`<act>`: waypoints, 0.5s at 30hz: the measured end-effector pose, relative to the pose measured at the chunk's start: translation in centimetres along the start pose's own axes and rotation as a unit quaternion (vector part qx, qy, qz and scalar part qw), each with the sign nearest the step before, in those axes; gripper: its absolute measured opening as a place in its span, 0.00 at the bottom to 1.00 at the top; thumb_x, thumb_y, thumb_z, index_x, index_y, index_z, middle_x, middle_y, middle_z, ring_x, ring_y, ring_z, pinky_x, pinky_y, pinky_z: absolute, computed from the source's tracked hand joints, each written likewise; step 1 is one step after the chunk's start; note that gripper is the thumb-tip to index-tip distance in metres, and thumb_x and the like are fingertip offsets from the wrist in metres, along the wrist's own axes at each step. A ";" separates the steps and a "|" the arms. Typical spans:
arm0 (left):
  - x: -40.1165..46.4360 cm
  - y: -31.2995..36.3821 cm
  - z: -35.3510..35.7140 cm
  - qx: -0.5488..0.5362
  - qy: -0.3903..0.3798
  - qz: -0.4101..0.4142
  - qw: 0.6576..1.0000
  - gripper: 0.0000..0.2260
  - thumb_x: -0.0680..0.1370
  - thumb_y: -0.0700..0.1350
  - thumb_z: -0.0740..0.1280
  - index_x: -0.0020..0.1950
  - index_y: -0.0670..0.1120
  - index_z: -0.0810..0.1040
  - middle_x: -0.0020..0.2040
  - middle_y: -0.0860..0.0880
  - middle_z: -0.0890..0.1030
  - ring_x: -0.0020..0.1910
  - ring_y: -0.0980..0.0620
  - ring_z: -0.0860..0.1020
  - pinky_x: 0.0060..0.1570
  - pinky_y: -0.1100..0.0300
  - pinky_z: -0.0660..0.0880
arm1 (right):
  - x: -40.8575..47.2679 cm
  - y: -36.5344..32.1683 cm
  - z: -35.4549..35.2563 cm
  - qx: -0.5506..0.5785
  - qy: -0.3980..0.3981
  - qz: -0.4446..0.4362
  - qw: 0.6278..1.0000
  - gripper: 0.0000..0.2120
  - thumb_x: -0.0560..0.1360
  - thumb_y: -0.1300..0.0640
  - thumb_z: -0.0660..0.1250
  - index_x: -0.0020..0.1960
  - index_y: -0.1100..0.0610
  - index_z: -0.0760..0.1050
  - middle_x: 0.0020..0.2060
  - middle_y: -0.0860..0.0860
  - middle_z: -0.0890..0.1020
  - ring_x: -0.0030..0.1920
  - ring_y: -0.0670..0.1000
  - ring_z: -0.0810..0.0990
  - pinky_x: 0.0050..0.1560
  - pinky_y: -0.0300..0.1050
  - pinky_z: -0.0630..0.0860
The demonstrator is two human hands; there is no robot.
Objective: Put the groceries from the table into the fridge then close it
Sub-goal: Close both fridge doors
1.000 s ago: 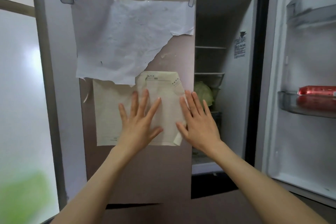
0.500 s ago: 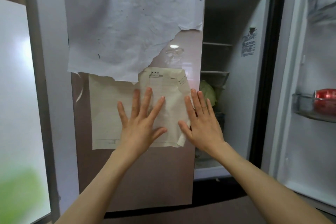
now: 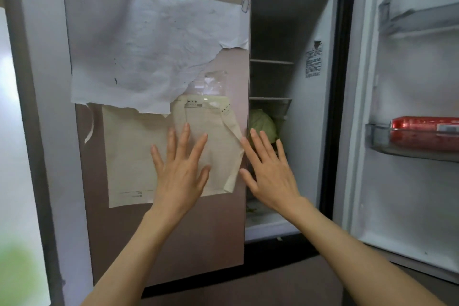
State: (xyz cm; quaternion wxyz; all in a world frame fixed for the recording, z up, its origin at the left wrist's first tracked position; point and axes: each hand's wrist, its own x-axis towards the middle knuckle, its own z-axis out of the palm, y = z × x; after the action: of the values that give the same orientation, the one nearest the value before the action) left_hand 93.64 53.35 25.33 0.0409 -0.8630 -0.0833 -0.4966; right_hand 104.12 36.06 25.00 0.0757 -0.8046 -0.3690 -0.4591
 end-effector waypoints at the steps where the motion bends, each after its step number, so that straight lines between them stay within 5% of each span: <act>1: -0.2 0.9 0.0 -0.022 0.006 -0.003 1.000 0.30 0.73 0.47 0.69 0.72 0.51 0.60 0.76 0.42 0.57 0.75 0.38 0.50 0.65 0.30 0.52 | -0.8 0.5 -0.4 -0.003 -0.002 0.003 1.000 0.31 0.75 0.45 0.51 0.75 0.55 0.52 0.74 0.55 0.58 0.74 0.54 0.53 0.70 0.60 0.53; 5: -0.7 5.5 0.2 -0.077 0.016 0.059 0.995 0.25 0.74 0.42 0.67 0.70 0.50 0.65 0.74 0.42 0.62 0.74 0.41 0.53 0.68 0.36 0.53 | -3.2 3.7 -3.7 -0.037 0.000 0.009 0.999 0.28 0.75 0.47 0.52 0.73 0.55 0.58 0.72 0.56 0.64 0.73 0.56 0.59 0.70 0.60 0.54; 10: -0.2 14.1 0.5 -0.158 -0.045 0.099 0.981 0.21 0.76 0.50 0.54 0.70 0.50 0.66 0.72 0.44 0.67 0.72 0.41 0.62 0.67 0.38 0.58 | -6.9 10.4 -9.7 -0.080 0.028 0.044 0.995 0.26 0.73 0.49 0.54 0.69 0.57 0.65 0.69 0.57 0.69 0.71 0.57 0.64 0.70 0.62 0.59; 13: 0.5 20.6 0.2 -0.190 -0.066 0.144 0.969 0.22 0.78 0.49 0.54 0.72 0.51 0.63 0.74 0.46 0.63 0.75 0.45 0.56 0.70 0.38 0.57 | -9.4 15.1 -13.4 -0.116 0.047 0.068 0.990 0.24 0.73 0.52 0.59 0.67 0.59 0.68 0.66 0.59 0.73 0.69 0.59 0.68 0.68 0.63 0.61; 15: 1.3 24.7 -0.3 -0.212 -0.081 0.157 0.961 0.23 0.80 0.48 0.55 0.75 0.52 0.55 0.77 0.49 0.53 0.76 0.49 0.47 0.74 0.43 0.46 | -10.8 18.1 -15.3 -0.128 0.053 0.085 0.987 0.26 0.70 0.56 0.68 0.66 0.62 0.69 0.64 0.61 0.74 0.67 0.61 0.70 0.68 0.63 0.61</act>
State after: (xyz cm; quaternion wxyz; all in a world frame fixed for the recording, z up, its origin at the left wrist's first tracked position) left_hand 98.63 29.21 26.91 -0.0721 -0.8913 0.1572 -0.4191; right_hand 102.37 10.34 29.04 0.0299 -0.8108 -0.2325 -0.5364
